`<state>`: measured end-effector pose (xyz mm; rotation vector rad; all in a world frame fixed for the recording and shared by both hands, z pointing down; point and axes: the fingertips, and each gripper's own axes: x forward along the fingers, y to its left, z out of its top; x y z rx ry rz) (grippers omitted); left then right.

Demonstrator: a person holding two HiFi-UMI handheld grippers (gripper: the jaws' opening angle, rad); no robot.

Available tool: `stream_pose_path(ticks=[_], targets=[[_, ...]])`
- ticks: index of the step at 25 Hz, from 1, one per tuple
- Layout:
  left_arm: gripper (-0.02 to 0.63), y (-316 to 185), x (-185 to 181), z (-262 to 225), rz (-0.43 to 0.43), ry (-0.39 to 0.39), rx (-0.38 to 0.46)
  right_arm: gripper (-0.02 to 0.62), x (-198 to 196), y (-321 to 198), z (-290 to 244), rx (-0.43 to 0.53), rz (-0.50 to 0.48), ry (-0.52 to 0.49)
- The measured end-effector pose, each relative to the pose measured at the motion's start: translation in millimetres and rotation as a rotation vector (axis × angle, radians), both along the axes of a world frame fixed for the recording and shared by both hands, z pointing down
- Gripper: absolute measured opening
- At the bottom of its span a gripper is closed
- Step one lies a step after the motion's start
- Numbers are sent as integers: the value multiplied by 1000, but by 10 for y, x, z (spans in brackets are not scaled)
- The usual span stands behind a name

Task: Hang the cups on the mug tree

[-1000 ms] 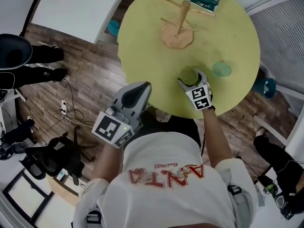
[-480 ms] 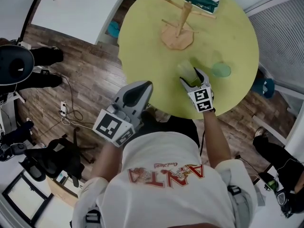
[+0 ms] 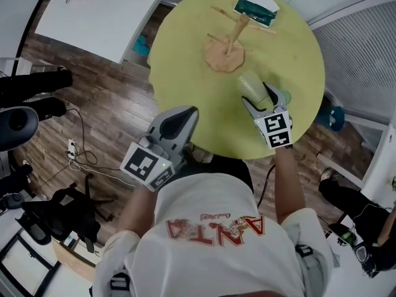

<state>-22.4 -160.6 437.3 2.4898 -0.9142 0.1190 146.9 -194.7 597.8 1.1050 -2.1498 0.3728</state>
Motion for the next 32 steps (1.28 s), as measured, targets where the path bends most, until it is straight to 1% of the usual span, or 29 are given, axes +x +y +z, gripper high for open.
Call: stream_pose_path(ticks=[4, 8, 10, 12, 15, 17, 22, 27, 32], targets=[[9, -21, -52, -24, -12, 21, 3, 316, 190, -233, -117, -22, -25, 45], [9, -52, -73, -39, -26, 37, 5, 316, 331, -505, -159, -45, -87, 125], [9, -60, -80, -41, -32, 40, 3, 316, 383, -644, -152, -61, -124, 141], [9, -60, -86, -34, -36, 42, 0, 316, 409, -774, -115, -93, -161, 134], [9, -43, -102, -8, -48, 40, -7, 316, 396, -932, -7, -166, -228, 108], [9, -34, -114, 8, -58, 39, -12, 316, 365, -1002, 55, -202, -283, 114], [9, -31, -127, 39, -90, 37, -22, 316, 250, -1096, 162, -243, -413, 142], [9, -30, -133, 72, -120, 38, -29, 318, 159, -1159, 274, -266, -489, 151], [9, -22, -140, 72, -142, 35, -30, 319, 101, -1155, 357, -294, -523, 142]])
